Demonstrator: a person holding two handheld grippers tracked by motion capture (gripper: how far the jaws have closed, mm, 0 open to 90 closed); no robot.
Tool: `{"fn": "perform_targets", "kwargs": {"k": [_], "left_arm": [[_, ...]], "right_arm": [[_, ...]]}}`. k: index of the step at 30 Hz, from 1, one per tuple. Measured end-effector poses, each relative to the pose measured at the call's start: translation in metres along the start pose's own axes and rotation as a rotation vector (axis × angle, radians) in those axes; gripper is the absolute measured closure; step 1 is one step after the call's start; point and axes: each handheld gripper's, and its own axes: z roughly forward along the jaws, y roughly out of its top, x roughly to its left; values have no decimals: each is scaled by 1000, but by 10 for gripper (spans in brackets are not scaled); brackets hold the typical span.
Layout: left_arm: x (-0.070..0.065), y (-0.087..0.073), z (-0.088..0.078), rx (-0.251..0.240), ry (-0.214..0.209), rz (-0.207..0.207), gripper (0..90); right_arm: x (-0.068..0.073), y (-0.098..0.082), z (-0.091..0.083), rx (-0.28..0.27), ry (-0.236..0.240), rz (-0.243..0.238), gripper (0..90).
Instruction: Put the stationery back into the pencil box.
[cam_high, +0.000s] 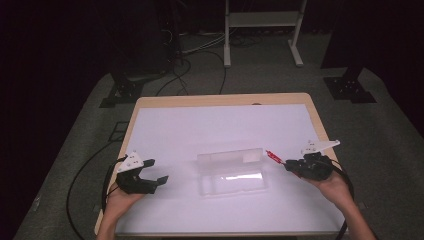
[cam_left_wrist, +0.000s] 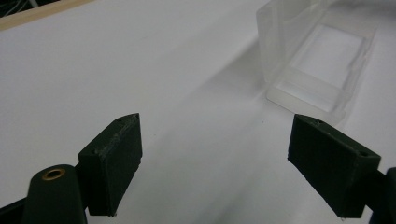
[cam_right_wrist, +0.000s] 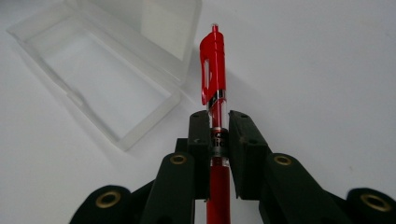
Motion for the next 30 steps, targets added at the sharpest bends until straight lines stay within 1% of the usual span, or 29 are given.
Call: {"fn": "perform_targets", "kwargs": {"k": [4, 6, 8, 13, 21, 27, 30], "left_arm": [[1, -1, -1, -7, 3, -5, 172], [2, -1, -1, -8, 5, -10, 163], [3, -2, -2, -14, 4, -13, 163], [4, -2, -5, -20, 4, -17, 163], [4, -2, -6, -26, 7, -19, 162], [3, -2, -5, -20, 3, -15, 162], [3, -2, -5, -22, 3, -17, 163]], "right_arm": [[4, 8, -3, -11, 19, -25, 788], [7, 12, -4, -8, 16, -28, 787], [7, 16, -6, -9, 18, -49, 787], [12, 23, -9, -7, 19, -71, 787], [17, 27, -13, -24, 20, -79, 788], [22, 33, -19, -47, 39, -101, 788], [26, 37, -21, -57, 57, -117, 788]]}}
